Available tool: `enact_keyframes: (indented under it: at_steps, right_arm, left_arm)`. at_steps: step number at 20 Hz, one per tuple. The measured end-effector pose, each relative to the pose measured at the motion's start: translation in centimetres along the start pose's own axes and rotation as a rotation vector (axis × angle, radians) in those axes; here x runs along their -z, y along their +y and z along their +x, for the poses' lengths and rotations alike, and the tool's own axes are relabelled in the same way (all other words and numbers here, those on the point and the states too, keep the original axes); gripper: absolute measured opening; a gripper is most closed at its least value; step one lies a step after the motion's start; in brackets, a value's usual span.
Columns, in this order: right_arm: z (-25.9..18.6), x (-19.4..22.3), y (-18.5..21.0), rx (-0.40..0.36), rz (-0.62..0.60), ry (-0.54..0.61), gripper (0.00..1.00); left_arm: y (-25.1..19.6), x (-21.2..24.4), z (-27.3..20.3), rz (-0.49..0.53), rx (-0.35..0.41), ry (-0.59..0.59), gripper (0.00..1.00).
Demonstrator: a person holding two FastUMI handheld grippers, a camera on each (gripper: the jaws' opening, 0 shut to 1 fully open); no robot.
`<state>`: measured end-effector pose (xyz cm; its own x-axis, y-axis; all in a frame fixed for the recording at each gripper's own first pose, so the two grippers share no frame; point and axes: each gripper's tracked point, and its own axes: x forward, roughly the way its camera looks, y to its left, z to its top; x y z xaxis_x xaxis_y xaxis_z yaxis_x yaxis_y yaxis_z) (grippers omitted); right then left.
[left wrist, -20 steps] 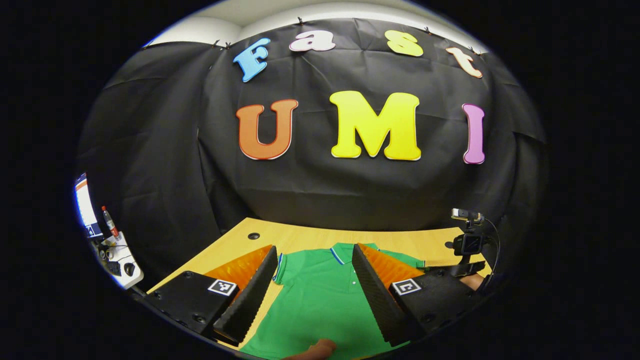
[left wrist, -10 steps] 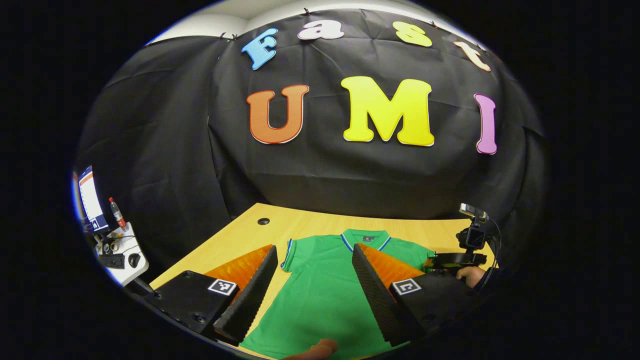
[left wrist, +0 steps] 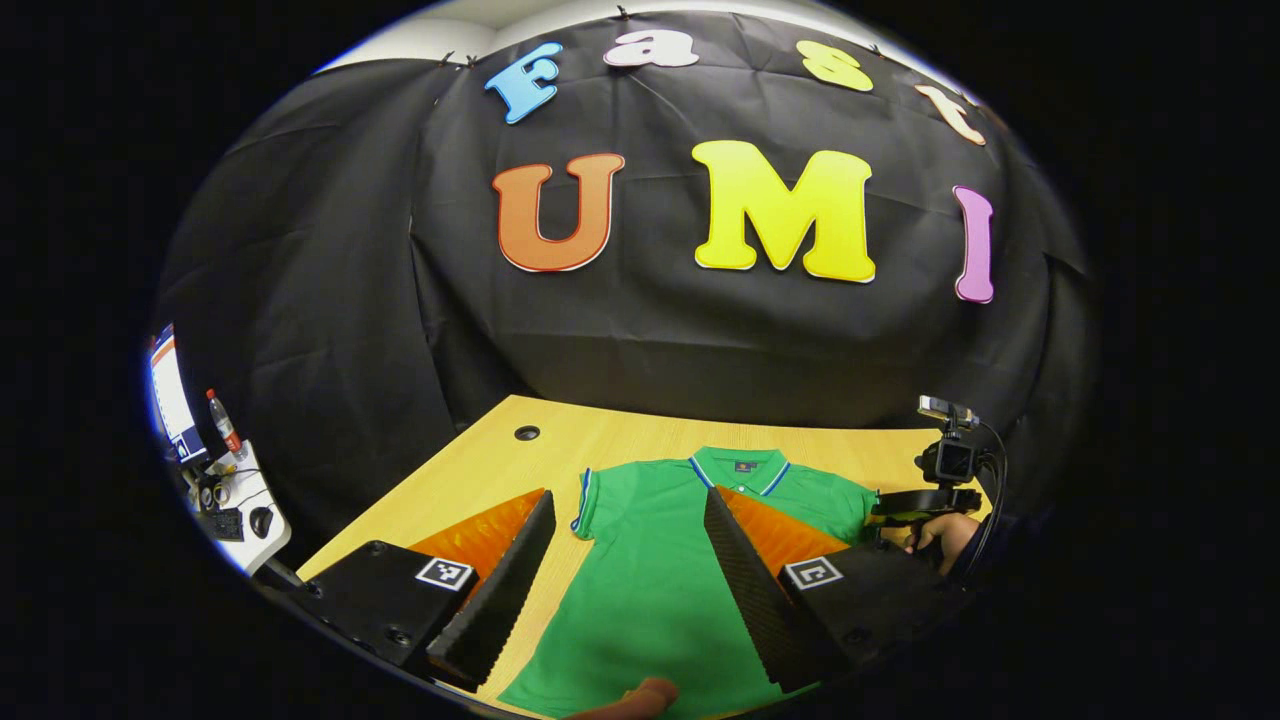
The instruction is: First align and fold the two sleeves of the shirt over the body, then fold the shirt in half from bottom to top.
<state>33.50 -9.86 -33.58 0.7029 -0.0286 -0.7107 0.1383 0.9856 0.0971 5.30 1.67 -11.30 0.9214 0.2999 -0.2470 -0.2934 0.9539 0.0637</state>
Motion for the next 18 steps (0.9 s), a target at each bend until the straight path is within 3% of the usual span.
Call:
enact_keyframes:
  at_steps: [1, 2, 6, 7, 12, 18]
  right_arm:
    - [1.1, -0.3, -0.5, 0.023, -0.001, -0.002, 0.21]
    - [0.2, -0.1, -0.3, 0.034, 0.003, -0.002, 0.08]
    - [1.0, -0.1, -0.2, 0.04, 0.02, -0.021, 0.08]
    - [0.3, -0.7, -0.2, 0.049, 0.017, -0.018, 0.0]
    - [-1.6, -2.3, 0.6, 0.08, -0.018, -0.076, 0.02]
    - [-4.7, -4.5, 3.4, 0.061, -0.033, -0.127, 0.02]
  left_arm:
    - [0.3, 0.2, 0.1, 0.0, 0.005, -0.002, 0.97]
    - [0.6, 0.1, 0.1, 0.002, 0.007, 0.001, 0.97]
    - [2.0, 0.5, 0.3, 0.008, 0.013, 0.008, 0.97]
    - [2.4, 0.4, 0.3, 0.011, 0.017, 0.006, 0.97]
    - [3.4, 0.0, 0.2, 0.028, 0.043, -0.008, 0.97]
    - [4.5, -0.4, 0.2, 0.022, 0.077, -0.023, 0.97]
